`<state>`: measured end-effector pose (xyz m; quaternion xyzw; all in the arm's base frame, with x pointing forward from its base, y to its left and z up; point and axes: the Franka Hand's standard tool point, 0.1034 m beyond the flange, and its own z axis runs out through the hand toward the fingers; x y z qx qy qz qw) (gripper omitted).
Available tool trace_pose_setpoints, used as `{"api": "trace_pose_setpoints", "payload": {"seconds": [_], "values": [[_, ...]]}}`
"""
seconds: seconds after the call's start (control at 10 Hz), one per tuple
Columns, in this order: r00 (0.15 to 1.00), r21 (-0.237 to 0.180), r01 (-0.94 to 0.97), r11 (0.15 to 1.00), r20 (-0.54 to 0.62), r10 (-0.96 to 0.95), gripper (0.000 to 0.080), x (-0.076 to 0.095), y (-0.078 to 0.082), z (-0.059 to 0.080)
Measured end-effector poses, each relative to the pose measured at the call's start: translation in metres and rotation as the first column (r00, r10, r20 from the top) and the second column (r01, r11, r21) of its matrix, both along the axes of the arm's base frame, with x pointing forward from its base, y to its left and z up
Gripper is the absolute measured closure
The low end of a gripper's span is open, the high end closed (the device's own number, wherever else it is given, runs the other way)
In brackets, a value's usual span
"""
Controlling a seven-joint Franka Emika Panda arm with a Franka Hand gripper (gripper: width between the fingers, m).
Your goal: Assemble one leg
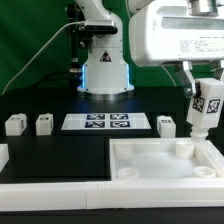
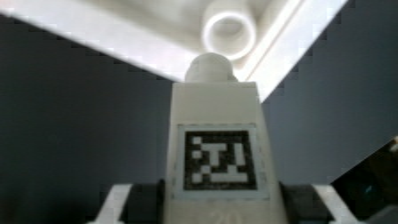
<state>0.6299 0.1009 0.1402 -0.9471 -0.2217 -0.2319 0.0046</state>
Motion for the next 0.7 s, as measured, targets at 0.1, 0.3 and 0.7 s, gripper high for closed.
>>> {"api": "trace_pose_setpoints", "payload": {"seconds": [0.1,0.3,0.7], "values": [[1.0,-0.001,0.002,1.0,-0.015,-0.002,0.0506,0.001,-0.002,-0.005],[1.0,0.002,0.005,1.0,-0.008,-0.005,0.0506,0.012,-0.002,-0.005],[0.984,0.047,0.102,0.994,-0.151,-0.094,0.0506,0.006,-0.006,-0.016]]}}
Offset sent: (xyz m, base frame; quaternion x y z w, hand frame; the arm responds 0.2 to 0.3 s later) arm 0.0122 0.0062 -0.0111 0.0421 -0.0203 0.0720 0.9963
